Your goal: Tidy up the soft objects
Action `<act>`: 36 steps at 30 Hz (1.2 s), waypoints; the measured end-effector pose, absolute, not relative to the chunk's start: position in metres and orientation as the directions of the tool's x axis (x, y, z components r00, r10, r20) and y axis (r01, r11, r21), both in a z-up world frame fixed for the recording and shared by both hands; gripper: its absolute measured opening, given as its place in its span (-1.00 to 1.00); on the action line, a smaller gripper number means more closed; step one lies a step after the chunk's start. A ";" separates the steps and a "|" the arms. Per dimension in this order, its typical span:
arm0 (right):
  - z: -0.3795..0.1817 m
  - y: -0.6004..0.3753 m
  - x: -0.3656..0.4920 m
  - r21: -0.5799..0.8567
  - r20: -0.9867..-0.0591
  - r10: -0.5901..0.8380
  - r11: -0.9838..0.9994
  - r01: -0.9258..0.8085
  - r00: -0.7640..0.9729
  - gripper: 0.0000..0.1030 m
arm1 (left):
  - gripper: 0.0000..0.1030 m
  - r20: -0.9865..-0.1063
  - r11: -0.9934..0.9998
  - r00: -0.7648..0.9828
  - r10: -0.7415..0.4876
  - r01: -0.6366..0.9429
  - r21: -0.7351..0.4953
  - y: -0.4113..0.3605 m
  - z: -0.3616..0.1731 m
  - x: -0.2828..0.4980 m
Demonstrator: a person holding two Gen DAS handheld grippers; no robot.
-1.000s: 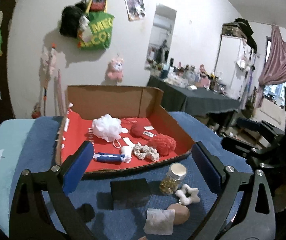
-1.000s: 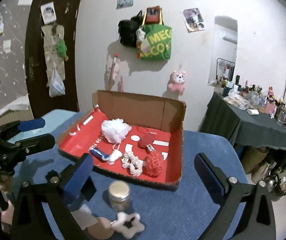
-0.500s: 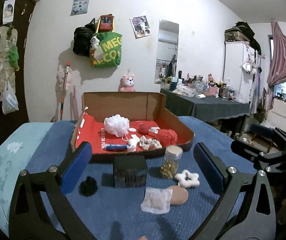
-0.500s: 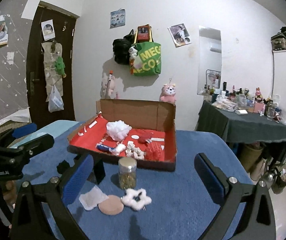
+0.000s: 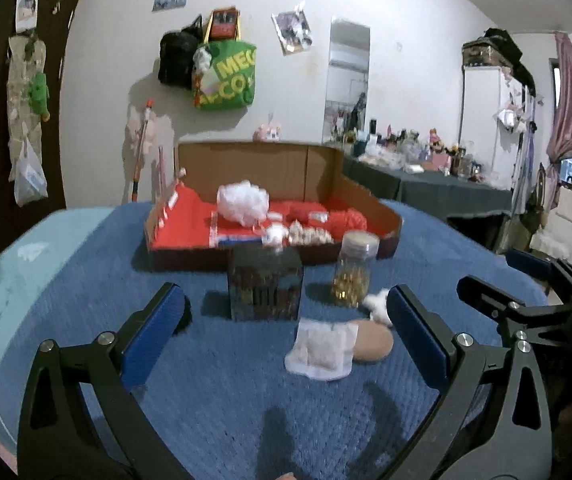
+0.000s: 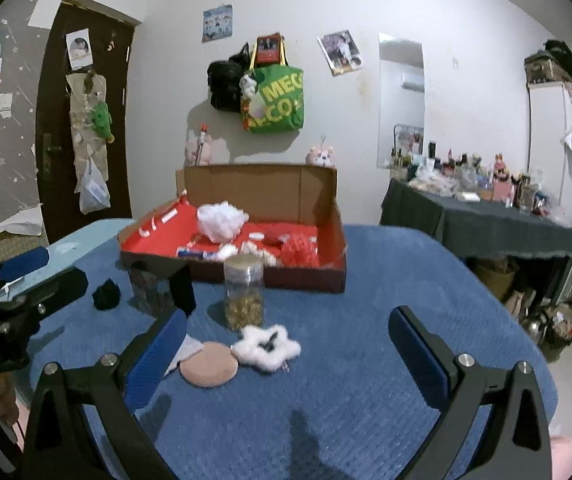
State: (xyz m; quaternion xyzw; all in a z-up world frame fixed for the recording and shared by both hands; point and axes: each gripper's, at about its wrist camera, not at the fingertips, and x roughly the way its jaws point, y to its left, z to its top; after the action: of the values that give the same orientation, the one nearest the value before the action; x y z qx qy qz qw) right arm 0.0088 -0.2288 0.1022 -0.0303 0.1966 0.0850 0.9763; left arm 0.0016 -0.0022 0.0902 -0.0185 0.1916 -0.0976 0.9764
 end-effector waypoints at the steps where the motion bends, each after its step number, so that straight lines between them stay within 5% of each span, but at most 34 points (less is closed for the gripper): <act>1: 0.098 -0.229 0.010 -0.025 -0.400 0.150 0.984 -0.174 0.904 1.00 | 1.00 -0.382 0.980 0.902 -0.198 0.183 -0.076 -0.003 0.086 0.003; 36: 0.038 -0.238 0.106 0.121 -0.698 0.308 0.940 -0.318 0.646 1.00 | 1.00 -0.671 0.950 0.683 -0.288 0.292 -0.111 -0.030 0.028 0.078</act>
State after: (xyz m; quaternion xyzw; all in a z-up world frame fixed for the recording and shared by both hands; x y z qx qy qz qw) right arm 0.1060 -0.2376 0.0382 -0.0065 0.3838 0.1728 0.9071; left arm 0.0780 -0.0297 0.0285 0.0026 0.3654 -0.1583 0.9173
